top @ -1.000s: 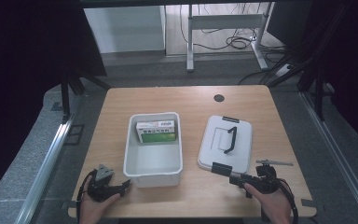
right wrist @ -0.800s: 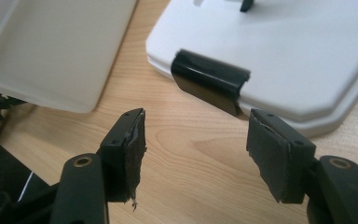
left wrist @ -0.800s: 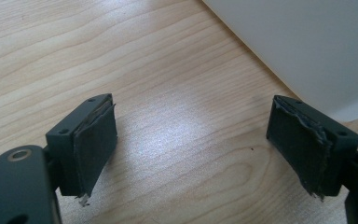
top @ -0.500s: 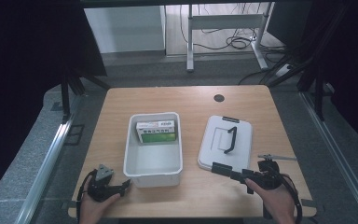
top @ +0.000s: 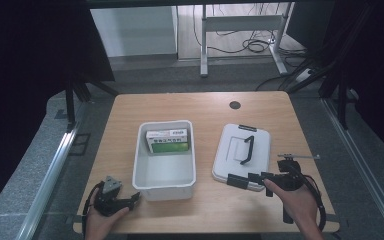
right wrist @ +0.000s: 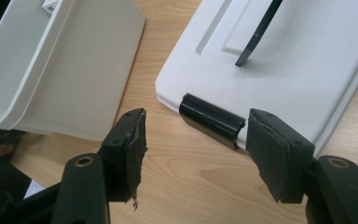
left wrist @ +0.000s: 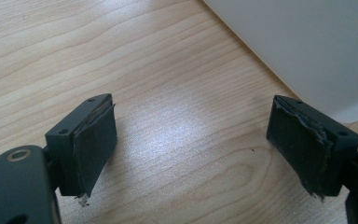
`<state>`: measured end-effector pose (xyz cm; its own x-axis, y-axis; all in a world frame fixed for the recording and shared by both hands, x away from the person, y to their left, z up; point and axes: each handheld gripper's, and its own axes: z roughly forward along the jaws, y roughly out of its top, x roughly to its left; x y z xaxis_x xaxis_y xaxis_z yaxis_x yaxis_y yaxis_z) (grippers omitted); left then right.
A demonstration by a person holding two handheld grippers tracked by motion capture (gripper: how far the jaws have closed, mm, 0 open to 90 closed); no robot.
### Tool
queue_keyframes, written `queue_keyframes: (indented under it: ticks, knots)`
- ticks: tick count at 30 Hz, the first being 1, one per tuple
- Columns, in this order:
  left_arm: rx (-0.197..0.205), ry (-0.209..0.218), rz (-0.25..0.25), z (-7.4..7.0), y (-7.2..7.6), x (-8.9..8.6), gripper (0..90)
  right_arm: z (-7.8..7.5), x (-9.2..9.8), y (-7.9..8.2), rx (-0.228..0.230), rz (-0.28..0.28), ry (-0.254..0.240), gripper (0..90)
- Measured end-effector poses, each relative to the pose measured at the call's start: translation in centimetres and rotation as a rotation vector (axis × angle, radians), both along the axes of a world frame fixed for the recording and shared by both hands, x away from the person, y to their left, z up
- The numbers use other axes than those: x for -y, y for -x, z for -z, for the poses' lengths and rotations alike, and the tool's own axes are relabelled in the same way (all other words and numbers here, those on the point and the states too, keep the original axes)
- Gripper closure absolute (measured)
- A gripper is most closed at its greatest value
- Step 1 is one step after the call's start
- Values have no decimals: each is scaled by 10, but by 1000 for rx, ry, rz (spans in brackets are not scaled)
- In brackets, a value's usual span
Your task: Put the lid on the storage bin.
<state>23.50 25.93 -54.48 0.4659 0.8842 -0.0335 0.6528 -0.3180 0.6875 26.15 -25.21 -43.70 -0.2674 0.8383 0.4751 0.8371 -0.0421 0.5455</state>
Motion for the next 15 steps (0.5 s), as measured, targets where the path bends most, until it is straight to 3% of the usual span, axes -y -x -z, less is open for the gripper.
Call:
queue_keyframes:
  ticks: [15]
  knots:
    - [0, -1, -2, 0, 0, 0, 157, -8, -1, -30, -27, 27, 30, 382]
